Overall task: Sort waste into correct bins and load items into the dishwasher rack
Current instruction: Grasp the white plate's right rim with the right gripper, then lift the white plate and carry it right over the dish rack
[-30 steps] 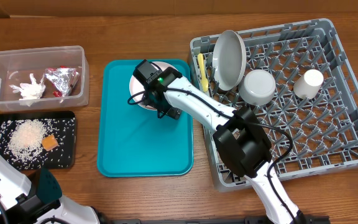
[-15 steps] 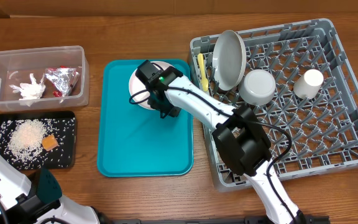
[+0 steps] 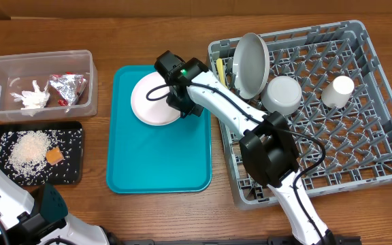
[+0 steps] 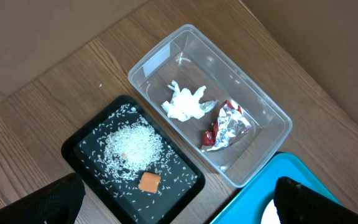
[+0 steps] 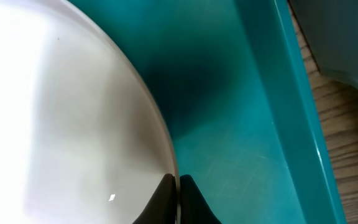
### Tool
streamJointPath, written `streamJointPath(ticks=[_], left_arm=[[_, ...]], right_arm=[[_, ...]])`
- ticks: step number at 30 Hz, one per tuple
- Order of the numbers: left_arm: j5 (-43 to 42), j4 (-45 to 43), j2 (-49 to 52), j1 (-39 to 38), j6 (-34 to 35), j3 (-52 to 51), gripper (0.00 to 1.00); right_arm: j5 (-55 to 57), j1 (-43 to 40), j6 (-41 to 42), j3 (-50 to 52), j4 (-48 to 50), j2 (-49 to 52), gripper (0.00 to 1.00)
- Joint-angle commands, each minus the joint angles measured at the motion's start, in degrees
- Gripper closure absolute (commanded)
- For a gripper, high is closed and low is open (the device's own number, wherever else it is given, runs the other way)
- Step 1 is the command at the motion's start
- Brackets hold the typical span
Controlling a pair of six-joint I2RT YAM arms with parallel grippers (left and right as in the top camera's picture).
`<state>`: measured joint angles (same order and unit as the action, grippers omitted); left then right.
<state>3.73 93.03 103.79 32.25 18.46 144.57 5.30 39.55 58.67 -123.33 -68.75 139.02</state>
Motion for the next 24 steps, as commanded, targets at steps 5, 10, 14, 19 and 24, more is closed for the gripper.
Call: streamJointPath(ticks=[5, 10, 14, 19, 24], left_arm=[[0.7, -0.1, 0.6, 0.0, -0.2, -0.2, 0.00], [0.7, -0.1, 0.6, 0.0, -0.2, -0.2, 0.00], [0.7, -0.1, 0.6, 0.0, -0.2, -0.2, 0.00], [0.7, -0.1, 0.6, 0.0, -0.2, -0.2, 0.00], [0.7, -0.1, 0.6, 0.0, -0.2, -0.2, 0.00]], right_arm=[[0.8, -0.7, -4.6, -4.3, -3.6, -0.3, 0.96], [6.4, -3.7, -5.2, -13.5, -13.5, -4.1, 0.96], [11.7, -6.5, -14.2, -21.7, -18.5, -7.7, 0.96], [18.0, -9.4, -20.2, -27.9, -23.5, -13.3, 0.96], [28.2, -12.0, -22.4, -29.0, -28.3, -20.6, 0.96]])
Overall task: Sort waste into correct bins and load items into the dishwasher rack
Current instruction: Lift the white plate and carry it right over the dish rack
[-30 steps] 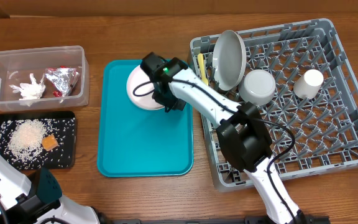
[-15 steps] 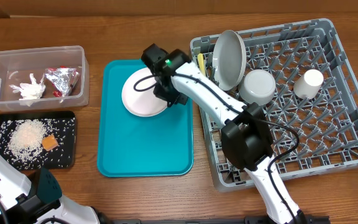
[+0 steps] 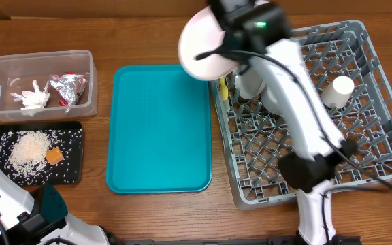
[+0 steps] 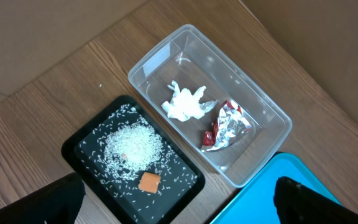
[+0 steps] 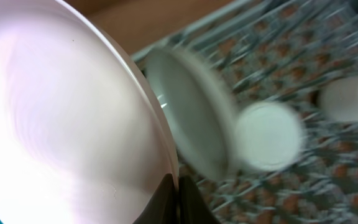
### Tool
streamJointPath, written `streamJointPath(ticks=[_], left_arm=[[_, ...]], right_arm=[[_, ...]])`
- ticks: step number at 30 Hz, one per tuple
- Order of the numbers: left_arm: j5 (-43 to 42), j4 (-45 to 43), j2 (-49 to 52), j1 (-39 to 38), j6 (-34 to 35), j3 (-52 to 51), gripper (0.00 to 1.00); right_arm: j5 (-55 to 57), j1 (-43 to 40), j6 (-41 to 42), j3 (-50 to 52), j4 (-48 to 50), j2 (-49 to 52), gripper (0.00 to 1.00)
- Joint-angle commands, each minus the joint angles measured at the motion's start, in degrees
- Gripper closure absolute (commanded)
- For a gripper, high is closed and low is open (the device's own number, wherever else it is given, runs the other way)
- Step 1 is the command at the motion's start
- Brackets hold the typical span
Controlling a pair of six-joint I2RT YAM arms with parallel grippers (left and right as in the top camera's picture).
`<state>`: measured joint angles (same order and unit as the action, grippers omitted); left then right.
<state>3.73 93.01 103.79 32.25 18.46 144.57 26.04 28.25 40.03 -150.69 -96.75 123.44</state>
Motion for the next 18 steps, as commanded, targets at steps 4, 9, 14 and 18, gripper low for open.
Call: streamJointPath(ticks=[4, 9, 14, 18], left_arm=[[0.7, -0.1, 0.6, 0.0, -0.2, -0.2, 0.00], [0.7, -0.1, 0.6, 0.0, -0.2, -0.2, 0.00], [0.7, -0.1, 0.6, 0.0, -0.2, -0.2, 0.00], [0.7, -0.1, 0.6, 0.0, -0.2, -0.2, 0.00]], right_arm=[[7.0, -2.4, -5.4, -1.6, -0.3, -10.5, 0.96], [2.2, -4.0, -12.6, 0.2, -0.3, -16.9, 0.96], [3.1, -6.7, -13.3, 10.2, -0.3, -25.6, 0.96], [3.2, -10.4, -11.6, 23.9, -0.3, -34.3, 0.96]])
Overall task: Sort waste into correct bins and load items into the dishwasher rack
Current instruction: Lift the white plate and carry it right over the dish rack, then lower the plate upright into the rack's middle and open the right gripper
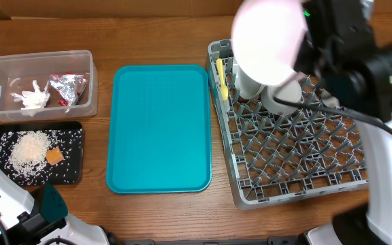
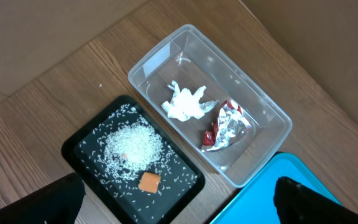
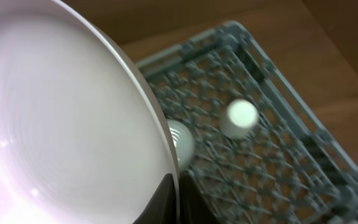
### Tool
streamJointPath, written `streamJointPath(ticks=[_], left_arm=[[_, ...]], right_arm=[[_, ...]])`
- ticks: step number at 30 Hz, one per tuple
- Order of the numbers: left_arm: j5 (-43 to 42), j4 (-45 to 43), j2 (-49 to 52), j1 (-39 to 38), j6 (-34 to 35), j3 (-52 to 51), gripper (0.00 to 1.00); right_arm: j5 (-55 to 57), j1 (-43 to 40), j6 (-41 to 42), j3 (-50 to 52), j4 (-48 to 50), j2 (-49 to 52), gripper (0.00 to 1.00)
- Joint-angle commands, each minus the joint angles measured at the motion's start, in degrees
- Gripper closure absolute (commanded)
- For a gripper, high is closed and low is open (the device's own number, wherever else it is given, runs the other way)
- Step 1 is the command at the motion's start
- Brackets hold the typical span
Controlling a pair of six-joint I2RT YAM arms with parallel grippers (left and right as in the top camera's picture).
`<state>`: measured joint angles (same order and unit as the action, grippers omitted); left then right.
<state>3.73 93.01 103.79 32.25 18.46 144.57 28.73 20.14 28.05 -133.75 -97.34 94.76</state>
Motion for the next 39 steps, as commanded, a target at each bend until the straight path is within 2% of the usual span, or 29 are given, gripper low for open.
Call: streamJointPath(ticks=[1, 8, 15, 20, 29, 39], left_arm=[[0.7, -0.1, 0.6, 0.0, -0.2, -0.2, 0.00], [0.7, -0.1, 0.6, 0.0, -0.2, -0.2, 0.00], [0.7, -0.1, 0.6, 0.0, -0.2, -0.2, 0.00], [0.7, -0.1, 0.6, 0.0, -0.2, -0.2, 0.00], [0.7, -0.1, 0.6, 0.0, -0.2, -0.2, 0.00], [0.7, -0.1, 0.6, 0.0, -0.2, -0.2, 0.00]], right_arm=[[0.5, -2.8, 1.0, 9.4, 0.3, -7.0, 0.96], [-1.4, -3.7, 4.5, 26.6, 0.3, -14.5, 0.96], [-0.1, -3.7, 12.9, 38.6, 0.9, -14.8, 0.96], [0.0, -3.7, 14.0, 44.4, 2.9, -14.6, 0.96], [1.5, -3.7, 13.7, 49.0, 8.1, -14.6, 0.96], [5.5, 0.2, 13.8, 49.0, 6.0, -14.6, 0.96]])
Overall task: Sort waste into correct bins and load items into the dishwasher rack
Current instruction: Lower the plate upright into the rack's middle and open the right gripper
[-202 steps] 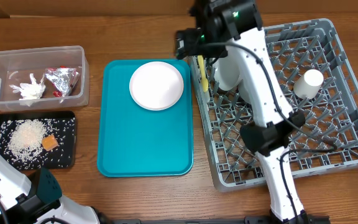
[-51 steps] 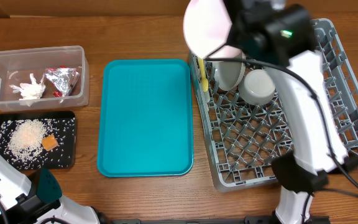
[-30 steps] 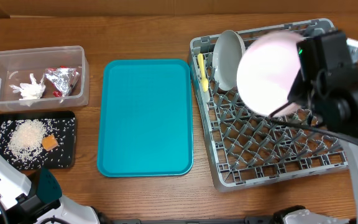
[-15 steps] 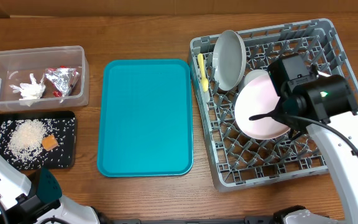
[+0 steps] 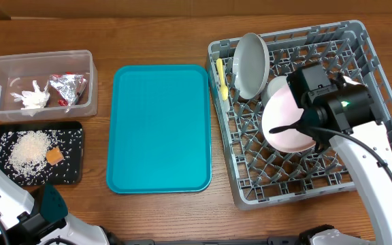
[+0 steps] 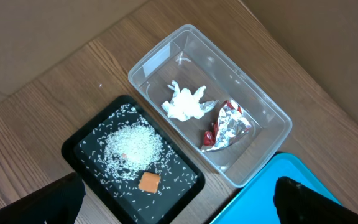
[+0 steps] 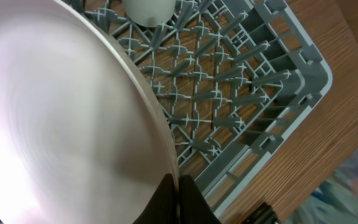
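My right gripper is shut on the rim of a white plate, which is held tilted over the middle of the grey dishwasher rack. In the right wrist view the plate fills the left side, rack tines behind it. A grey bowl stands on edge at the rack's back left, a yellow utensil beside it. My left gripper hangs open high above the black food tray and the clear waste bin.
A teal tray lies bare in the middle of the table. The clear bin holds a crumpled tissue and a foil wrapper. The black tray holds rice and an orange cube. A white cup stands in the rack.
My right gripper has come down with the plate, from high over the rack's back left to low over the rack's middle. The left arm has not moved.
My right gripper was shut on the white plate lying on the teal tray. Then the plate was lifted clear near the rack's left edge, then high above the rack. Now it is low over the rack's middle; the tray is bare.
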### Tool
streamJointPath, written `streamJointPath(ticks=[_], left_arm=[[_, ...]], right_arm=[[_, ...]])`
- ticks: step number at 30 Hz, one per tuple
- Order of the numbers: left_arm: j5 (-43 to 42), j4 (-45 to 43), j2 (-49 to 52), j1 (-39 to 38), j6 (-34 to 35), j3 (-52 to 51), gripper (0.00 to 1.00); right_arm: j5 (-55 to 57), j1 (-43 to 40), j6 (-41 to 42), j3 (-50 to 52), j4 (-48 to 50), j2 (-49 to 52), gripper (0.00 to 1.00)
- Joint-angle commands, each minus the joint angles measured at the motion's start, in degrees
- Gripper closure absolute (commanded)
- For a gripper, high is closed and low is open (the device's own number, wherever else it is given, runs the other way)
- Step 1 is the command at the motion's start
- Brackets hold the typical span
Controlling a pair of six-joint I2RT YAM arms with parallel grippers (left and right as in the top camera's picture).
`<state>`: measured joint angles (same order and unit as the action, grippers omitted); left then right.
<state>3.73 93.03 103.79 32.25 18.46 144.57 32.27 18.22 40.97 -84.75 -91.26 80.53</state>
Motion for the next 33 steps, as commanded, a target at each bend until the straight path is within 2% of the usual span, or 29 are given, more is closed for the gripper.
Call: streamJointPath(ticks=[1, 10, 16, 20, 25, 33], left_arm=[[0.7, -0.1, 0.6, 0.0, -0.2, -0.2, 0.00], [0.7, -0.1, 0.6, 0.0, -0.2, -0.2, 0.00], [0.7, -0.1, 0.6, 0.0, -0.2, -0.2, 0.00], [0.7, -0.1, 0.6, 0.0, -0.2, -0.2, 0.00], [0.7, -0.1, 0.6, 0.0, -0.2, -0.2, 0.00], [0.7, -0.1, 0.6, 0.0, -0.2, -0.2, 0.00]], right_arm=[[2.0, 3.1, 0.9, 0.0, -0.4, -0.4, 0.96], [7.9, 12.2, 0.9, 0.1, -3.4, 0.2, 0.96], [12.0, 12.5, 0.1, 0.1, -4.2, 1.0, 0.96], [12.0, 12.5, -3.6, 0.2, -2.3, 2.0, 0.96], [11.8, 12.5, -4.5, 2.9, -0.7, 4.1, 0.95], [13.2, 12.5, -7.3, 5.6, 2.1, 6.3, 0.91]])
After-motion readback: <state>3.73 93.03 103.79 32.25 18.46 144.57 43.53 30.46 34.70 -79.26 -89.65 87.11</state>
